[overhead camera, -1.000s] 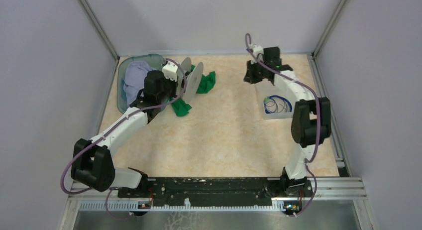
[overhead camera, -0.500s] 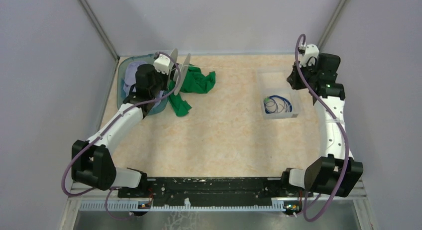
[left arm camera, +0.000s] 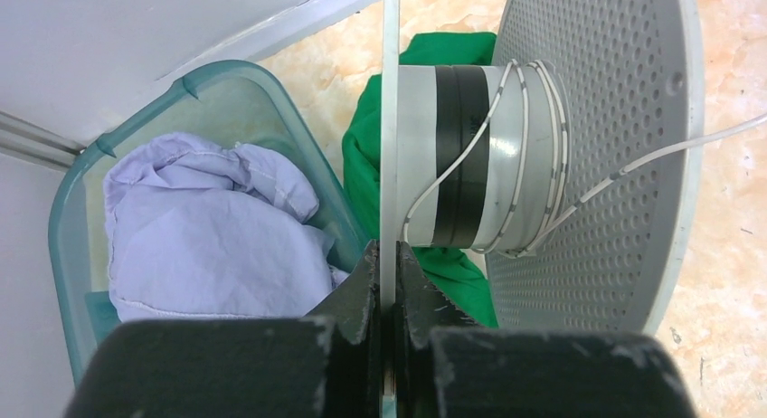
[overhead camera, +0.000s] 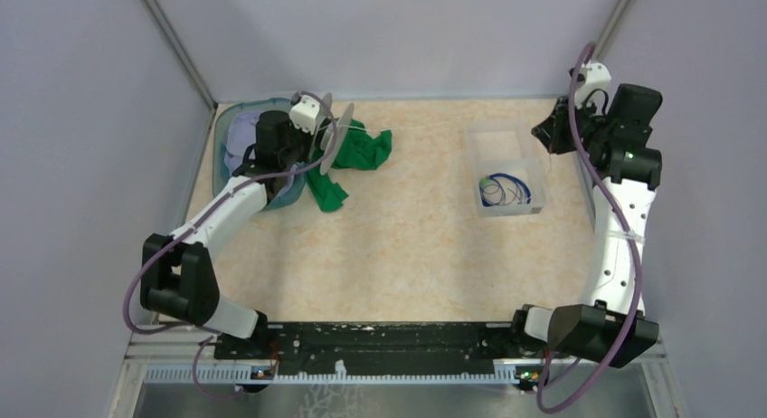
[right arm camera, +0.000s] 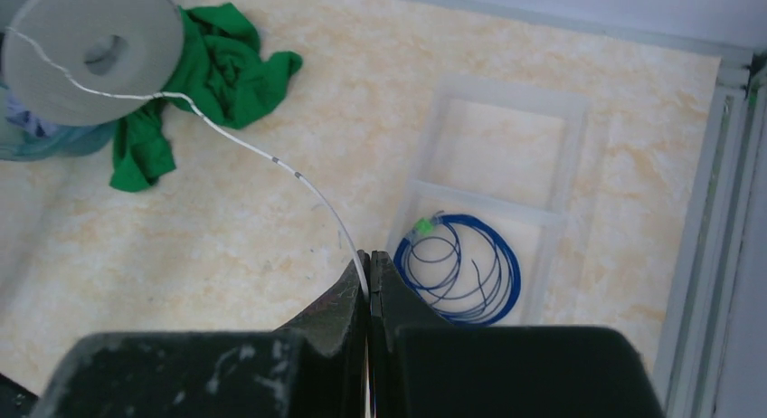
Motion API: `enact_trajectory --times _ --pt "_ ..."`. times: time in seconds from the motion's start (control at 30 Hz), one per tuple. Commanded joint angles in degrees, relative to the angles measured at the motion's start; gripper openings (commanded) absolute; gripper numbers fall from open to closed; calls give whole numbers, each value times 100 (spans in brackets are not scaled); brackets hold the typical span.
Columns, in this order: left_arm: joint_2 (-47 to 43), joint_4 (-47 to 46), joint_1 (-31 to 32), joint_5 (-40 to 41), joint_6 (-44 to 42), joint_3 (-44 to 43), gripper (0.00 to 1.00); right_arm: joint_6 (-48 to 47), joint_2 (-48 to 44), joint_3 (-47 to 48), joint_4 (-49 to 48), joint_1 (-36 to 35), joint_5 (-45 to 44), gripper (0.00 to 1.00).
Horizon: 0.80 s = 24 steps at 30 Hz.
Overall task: Wrap the cables
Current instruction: Wrap the cable around the cable reel.
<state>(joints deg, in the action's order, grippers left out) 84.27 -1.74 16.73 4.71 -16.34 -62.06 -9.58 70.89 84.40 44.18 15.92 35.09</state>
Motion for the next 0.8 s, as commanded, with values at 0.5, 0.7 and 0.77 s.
enact_trajectory --times 0.5,0.7,0.77 --pt "692 1320 41 -875 1639 -1727 0 -1437 934 -303 563 -3443 62 8" --pt "707 1301 40 -1175 1818 -1553 0 -1261 1767 118 490 -3572 -88 37" --pt "676 1300 39 -1208 1853 -1509 0 -1210 1977 247 492 -3585 -116 49"
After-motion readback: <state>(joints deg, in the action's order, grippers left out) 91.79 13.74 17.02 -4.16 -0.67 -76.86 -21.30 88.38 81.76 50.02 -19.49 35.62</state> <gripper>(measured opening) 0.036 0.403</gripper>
